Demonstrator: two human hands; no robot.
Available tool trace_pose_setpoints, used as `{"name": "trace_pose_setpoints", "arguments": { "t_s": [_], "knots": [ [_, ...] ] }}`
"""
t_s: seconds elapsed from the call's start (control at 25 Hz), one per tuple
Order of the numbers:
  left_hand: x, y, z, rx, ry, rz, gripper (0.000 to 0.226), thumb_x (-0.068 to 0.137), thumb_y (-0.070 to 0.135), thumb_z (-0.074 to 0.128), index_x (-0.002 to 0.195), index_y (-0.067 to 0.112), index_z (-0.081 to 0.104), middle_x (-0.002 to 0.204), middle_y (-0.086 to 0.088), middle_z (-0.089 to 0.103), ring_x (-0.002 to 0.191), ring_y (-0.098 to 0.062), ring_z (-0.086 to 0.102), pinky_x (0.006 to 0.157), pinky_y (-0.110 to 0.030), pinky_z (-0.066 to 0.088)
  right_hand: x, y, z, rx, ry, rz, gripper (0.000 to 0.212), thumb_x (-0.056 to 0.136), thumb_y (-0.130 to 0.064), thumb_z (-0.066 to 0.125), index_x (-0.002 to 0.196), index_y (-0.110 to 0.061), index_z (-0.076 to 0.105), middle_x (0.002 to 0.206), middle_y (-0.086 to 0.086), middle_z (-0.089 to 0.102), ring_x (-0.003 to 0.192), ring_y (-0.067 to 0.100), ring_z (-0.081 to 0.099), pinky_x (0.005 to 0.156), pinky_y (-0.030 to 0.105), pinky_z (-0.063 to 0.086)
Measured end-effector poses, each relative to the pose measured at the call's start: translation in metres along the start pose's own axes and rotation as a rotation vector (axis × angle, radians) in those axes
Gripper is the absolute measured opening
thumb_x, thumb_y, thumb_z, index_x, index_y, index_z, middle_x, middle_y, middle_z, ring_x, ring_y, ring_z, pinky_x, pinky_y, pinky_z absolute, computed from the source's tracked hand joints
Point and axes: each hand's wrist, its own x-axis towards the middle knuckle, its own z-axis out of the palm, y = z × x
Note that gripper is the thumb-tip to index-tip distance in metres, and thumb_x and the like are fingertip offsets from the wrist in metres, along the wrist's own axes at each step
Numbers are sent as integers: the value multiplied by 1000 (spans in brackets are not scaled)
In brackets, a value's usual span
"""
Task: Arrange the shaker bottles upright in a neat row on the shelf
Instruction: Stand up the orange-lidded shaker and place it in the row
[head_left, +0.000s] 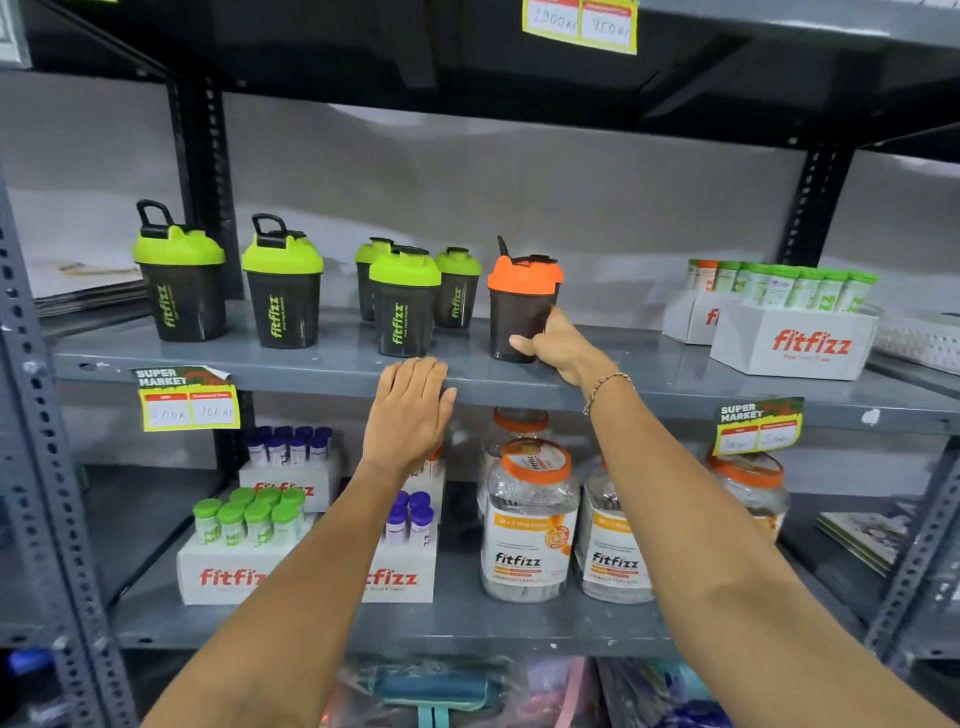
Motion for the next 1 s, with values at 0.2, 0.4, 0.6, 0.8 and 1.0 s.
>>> {"name": "trace_pose_setpoints", "arguments": {
  "t_s": [0.2,0.4,0.6,0.8,1.0],
  "knots": [
    [-3,1,8,-17,41,-9,40,97,29,35,117,4,59,118,-14,62,112,-33,56,107,-42,26,-1,5,10,-30,55,-46,73,85,-5,68,145,-9,27,144,10,49,134,28,44,114,46,36],
    [-3,1,11,-23,73,-17,39,98,29,34,115,4,59,117,-14,62,109,-34,56,107,-42,26,-3,8,9,-17,141,-72,82,75,-10,80,140,-9,30,145,12,44,135,30,43,113,47,38],
    [-4,0,14,-36,99,-15,37,98,29,35,114,5,58,115,-13,61,108,-33,56,106,-42,27,-2,5,6,12,56,-16,92,75,-5,78,143,-8,16,142,12,47,134,29,42,112,43,38],
    [-4,-2,17,-38,105,-10,39,99,31,32,116,6,56,117,-13,61,109,-32,56,107,-41,26,-5,5,10,-58,89,-64,96,72,-8,81,139,-10,13,142,12,42,125,25,44,105,37,39],
    [-6,-3,20,-33,122,17,39,98,32,32,120,7,54,119,-13,60,112,-32,54,108,-42,26,-4,6,8,-38,73,-55,90,74,-6,79,136,-11,14,140,12,44,119,21,46,102,34,41]
  ]
}}
